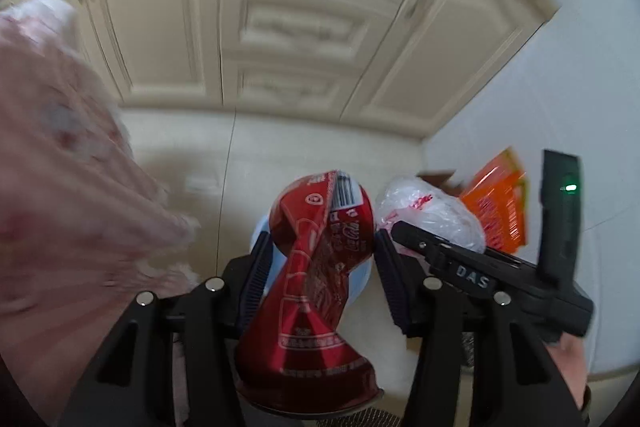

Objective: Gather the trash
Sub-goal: 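Carry the can and bag to the floor bin and open both tools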

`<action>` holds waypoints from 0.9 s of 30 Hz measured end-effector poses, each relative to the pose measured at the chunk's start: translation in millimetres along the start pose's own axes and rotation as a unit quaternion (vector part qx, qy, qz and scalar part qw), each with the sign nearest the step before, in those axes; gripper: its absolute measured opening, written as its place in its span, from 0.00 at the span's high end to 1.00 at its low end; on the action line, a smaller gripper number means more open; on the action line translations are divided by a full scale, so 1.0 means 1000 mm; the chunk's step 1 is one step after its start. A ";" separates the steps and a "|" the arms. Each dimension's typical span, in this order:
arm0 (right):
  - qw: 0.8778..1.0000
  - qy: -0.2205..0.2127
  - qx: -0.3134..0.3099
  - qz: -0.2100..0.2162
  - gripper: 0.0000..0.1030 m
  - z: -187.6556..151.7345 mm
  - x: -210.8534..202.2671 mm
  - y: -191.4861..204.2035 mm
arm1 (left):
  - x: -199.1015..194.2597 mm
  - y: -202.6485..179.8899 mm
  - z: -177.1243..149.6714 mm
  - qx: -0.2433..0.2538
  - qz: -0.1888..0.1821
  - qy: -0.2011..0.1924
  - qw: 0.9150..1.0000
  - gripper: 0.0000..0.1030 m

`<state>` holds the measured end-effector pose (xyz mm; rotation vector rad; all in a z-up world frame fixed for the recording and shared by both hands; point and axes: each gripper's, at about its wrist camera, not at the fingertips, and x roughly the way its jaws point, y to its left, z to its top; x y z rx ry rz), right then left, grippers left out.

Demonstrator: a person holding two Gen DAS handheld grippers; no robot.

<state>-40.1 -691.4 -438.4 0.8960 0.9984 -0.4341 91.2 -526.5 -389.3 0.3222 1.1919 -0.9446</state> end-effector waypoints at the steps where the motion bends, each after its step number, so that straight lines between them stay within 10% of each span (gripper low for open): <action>1: 1.000 0.015 0.011 0.000 0.55 0.001 0.015 -0.009 | 0.022 0.000 0.003 -0.007 -0.003 0.018 1.000 0.50; 6: 0.997 0.048 0.060 0.010 0.24 0.002 0.052 -0.042 | 0.094 0.003 0.011 -0.011 -0.007 0.081 0.997 0.47; 10: 0.995 0.051 0.091 0.006 0.12 0.005 0.061 -0.058 | 0.117 0.009 0.016 -0.032 0.004 0.088 0.996 0.21; 13: 0.994 0.047 0.100 0.002 0.07 0.005 0.056 -0.066 | 0.122 0.009 0.020 -0.038 0.008 0.093 0.995 0.19; 27: 0.994 -0.066 0.085 -0.029 0.06 -0.015 -0.044 -0.022 | -0.007 -0.018 0.001 0.009 0.029 -0.035 0.999 0.07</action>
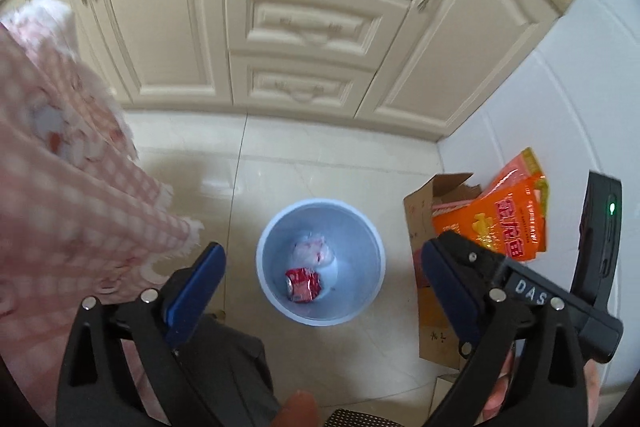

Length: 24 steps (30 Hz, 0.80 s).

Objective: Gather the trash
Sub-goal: 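Carry the can and bag to the floor bin and open both tools, then return both tools to the table above the white napkin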

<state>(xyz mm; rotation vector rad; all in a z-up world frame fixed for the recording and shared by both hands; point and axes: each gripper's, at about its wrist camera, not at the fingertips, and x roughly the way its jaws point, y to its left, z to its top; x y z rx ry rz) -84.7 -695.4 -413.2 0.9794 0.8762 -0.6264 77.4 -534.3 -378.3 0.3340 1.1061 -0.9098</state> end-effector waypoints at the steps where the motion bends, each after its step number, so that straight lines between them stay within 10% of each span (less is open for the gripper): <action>1: 1.000 -0.013 -0.004 0.002 0.06 -0.001 -0.013 0.008 | -0.018 -0.003 -0.002 0.009 -0.001 -0.016 1.000 0.06; 12: 0.986 -0.127 -0.093 0.053 0.06 -0.026 -0.136 0.130 | -0.179 0.026 -0.024 0.020 0.017 -0.151 0.988 0.06; 24: 0.936 -0.173 -0.253 0.173 0.06 -0.103 -0.214 0.297 | -0.340 0.118 -0.073 -0.037 0.130 -0.301 0.944 0.06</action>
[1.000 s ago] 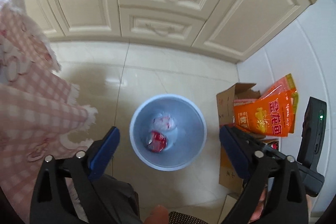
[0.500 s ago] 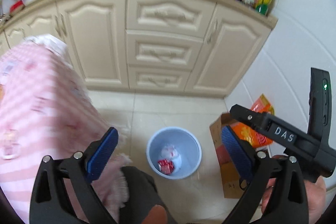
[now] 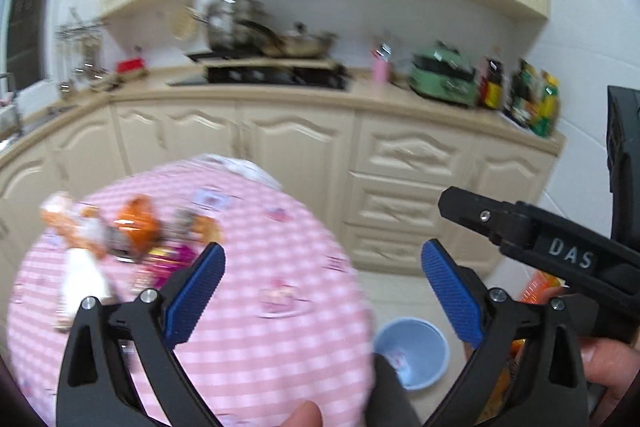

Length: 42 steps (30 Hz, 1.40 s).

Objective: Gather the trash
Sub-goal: 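Return both tools to the table above the white napkin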

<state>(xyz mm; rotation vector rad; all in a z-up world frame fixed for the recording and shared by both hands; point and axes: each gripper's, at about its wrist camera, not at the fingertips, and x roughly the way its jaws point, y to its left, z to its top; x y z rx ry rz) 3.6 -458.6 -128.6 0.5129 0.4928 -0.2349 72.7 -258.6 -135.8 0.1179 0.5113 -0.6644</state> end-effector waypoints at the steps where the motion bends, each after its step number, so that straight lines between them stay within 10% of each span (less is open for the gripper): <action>1: 1.000 -0.003 -0.009 0.012 0.06 0.001 -0.001 0.015 | -0.007 0.008 0.002 -0.005 0.009 -0.007 1.000 0.06; 24: 0.975 -0.049 -0.178 0.126 0.06 -0.020 -0.024 0.192 | -0.148 0.166 -0.009 -0.081 0.188 -0.104 0.973 0.06; 42: 0.985 0.065 -0.145 0.068 0.06 -0.050 0.093 0.147 | 0.013 0.213 -0.056 -0.110 0.163 0.057 0.979 0.06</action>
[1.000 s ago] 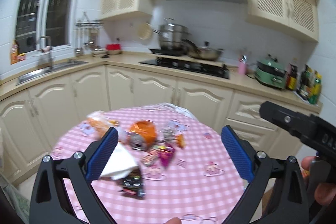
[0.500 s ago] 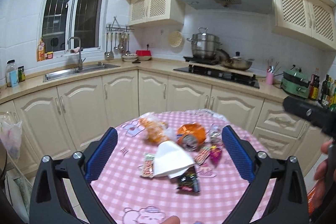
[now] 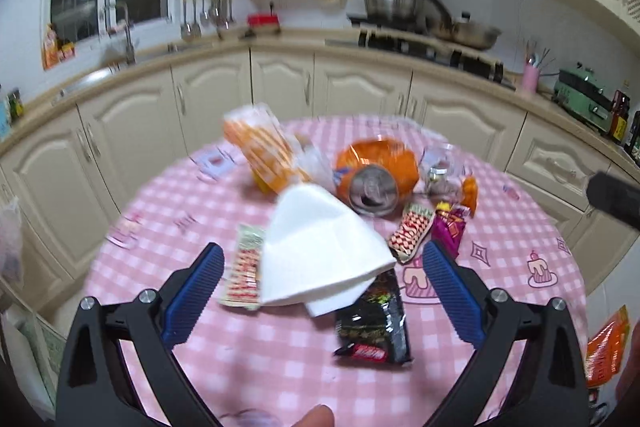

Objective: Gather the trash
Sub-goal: 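Return both tools to the table above the white napkin, then grasp the white paper napkin with the left tool while the right tool grasps the purple wrapper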

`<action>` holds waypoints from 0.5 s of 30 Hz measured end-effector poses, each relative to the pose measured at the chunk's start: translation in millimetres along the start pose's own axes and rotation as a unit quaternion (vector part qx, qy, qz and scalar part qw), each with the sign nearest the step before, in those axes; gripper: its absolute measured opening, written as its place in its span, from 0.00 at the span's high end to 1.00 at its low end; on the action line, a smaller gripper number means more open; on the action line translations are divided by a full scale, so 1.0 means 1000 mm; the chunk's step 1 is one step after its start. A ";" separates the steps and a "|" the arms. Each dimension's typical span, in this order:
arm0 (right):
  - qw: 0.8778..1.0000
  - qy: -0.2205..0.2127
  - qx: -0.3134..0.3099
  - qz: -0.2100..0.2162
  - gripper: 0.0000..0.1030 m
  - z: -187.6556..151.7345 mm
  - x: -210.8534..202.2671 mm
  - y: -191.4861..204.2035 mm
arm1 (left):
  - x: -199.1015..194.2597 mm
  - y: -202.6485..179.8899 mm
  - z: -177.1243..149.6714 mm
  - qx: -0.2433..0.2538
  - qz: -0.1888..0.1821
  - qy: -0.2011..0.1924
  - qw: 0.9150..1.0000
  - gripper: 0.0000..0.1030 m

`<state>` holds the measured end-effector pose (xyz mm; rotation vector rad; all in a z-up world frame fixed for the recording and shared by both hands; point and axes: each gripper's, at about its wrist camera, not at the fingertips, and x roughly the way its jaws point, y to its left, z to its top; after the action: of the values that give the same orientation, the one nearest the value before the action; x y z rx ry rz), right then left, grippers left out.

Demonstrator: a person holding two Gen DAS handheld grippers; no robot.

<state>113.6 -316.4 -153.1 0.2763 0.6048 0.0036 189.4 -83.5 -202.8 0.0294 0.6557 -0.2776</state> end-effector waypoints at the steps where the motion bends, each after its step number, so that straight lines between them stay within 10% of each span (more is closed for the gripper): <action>1: 1.000 0.005 0.002 -0.001 0.06 -0.001 0.005 -0.003 | 0.009 -0.003 0.001 -0.003 -0.003 0.006 1.000 0.06; 8: 0.998 0.055 -0.003 0.003 0.06 -0.009 0.046 -0.010 | 0.065 0.003 0.007 -0.036 0.023 0.057 0.997 0.06; 15: 0.994 0.106 -0.013 0.028 0.06 -0.008 0.106 0.000 | 0.062 -0.004 0.009 -0.003 -0.007 0.050 0.999 0.40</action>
<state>196.3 -305.7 -218.9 0.2701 0.8066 0.0946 241.1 -103.5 -232.8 0.0340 0.7570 -0.2894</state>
